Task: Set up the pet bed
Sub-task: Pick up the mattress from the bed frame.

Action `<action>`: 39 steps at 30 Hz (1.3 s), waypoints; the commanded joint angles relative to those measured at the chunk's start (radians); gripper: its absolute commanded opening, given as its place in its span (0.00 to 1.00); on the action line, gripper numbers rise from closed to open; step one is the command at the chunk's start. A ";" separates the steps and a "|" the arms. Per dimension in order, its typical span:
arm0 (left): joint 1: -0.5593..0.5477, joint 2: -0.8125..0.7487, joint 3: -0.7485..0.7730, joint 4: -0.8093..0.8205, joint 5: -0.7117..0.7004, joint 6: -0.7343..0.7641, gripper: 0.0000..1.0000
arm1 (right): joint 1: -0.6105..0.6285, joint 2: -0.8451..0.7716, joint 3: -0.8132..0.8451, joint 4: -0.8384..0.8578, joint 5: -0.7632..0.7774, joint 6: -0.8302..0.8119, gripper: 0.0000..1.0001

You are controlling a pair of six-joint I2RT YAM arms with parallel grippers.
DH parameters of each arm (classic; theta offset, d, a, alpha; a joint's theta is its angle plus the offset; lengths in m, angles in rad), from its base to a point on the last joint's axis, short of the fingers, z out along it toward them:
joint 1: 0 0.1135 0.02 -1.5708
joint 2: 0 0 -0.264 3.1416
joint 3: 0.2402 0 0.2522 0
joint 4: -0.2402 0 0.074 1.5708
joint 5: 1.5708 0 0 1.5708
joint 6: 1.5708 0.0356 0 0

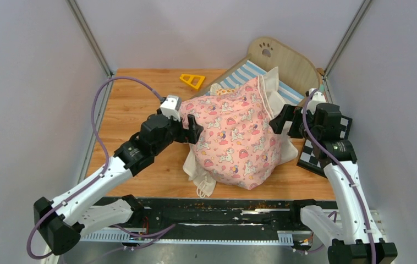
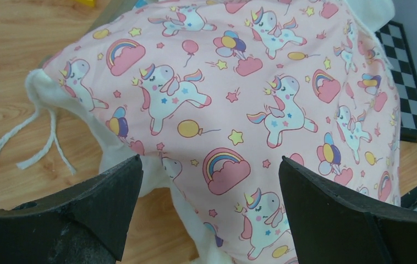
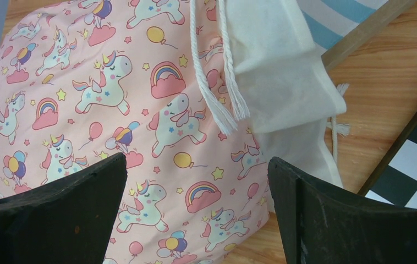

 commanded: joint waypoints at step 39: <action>-0.075 0.068 0.505 -0.183 -0.517 0.190 0.00 | 0.004 -0.040 -0.089 0.095 0.007 0.031 0.99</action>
